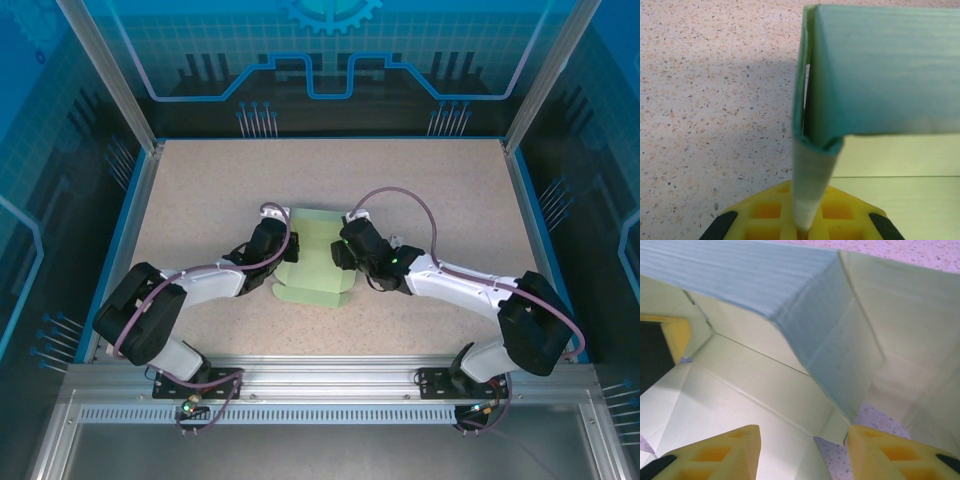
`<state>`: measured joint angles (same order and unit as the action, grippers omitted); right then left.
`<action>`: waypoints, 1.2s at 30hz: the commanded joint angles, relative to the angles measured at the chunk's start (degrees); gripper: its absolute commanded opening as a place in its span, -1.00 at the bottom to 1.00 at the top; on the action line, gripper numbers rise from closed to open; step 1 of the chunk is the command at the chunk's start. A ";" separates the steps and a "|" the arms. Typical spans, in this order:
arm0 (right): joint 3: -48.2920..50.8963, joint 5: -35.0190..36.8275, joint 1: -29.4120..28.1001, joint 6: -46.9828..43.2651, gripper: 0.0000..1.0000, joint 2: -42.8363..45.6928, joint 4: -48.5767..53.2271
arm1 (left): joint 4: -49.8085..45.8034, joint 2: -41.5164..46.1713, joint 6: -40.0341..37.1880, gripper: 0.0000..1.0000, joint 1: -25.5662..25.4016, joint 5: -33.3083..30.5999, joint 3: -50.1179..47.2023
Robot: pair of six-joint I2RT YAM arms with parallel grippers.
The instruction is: Fold the paper box
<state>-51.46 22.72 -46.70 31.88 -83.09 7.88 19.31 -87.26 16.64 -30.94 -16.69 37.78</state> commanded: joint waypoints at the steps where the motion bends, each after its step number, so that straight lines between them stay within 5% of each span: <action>1: 0.75 -3.21 0.38 -1.28 -0.02 0.02 -4.20 | 0.38 1.50 1.31 -0.91 -0.52 0.89 0.19; 17: -0.05 -9.32 0.95 -2.45 -0.05 -4.49 -8.47 | -0.11 2.13 1.37 -0.91 -0.59 0.76 -0.04; 36: -2.96 -18.99 6.76 -20.16 -0.01 15.98 15.52 | -3.60 2.58 3.02 -0.91 0.05 0.64 0.67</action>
<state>-52.07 6.50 -42.37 16.36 -70.46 16.25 16.78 -86.48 18.13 -30.92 -16.69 37.78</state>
